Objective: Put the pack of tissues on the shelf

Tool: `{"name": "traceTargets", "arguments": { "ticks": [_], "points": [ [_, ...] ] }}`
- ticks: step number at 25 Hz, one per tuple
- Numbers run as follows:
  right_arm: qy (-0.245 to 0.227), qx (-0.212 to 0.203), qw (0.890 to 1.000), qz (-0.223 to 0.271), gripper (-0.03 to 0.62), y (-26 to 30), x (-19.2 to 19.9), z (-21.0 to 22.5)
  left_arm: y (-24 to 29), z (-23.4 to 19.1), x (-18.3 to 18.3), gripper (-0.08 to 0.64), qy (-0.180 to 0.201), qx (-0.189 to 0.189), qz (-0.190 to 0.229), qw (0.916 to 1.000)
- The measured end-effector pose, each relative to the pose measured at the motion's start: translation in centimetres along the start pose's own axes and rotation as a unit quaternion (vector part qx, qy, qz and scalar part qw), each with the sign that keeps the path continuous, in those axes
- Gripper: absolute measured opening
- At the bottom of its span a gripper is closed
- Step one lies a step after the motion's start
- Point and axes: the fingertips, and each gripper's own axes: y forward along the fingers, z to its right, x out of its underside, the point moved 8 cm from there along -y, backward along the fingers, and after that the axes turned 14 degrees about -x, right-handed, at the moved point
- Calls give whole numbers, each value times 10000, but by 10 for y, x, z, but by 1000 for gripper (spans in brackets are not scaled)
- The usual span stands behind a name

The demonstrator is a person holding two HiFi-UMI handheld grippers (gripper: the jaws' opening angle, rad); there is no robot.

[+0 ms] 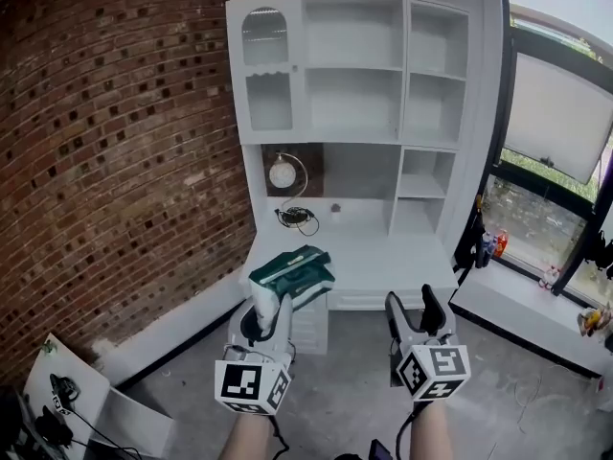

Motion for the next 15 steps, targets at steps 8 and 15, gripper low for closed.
{"name": "traceTargets", "arguments": {
  "ticks": [8, 15],
  "points": [
    [51, 96, 9999, -34, 301, 11, 11, 10, 17, 4, 16, 110, -63, 144, -98, 9998],
    [-25, 36, 10000, -63, 301, 15, 11, 41, 42, 31, 24, 110, -117, 136, -25, 9998]
  ]
}}
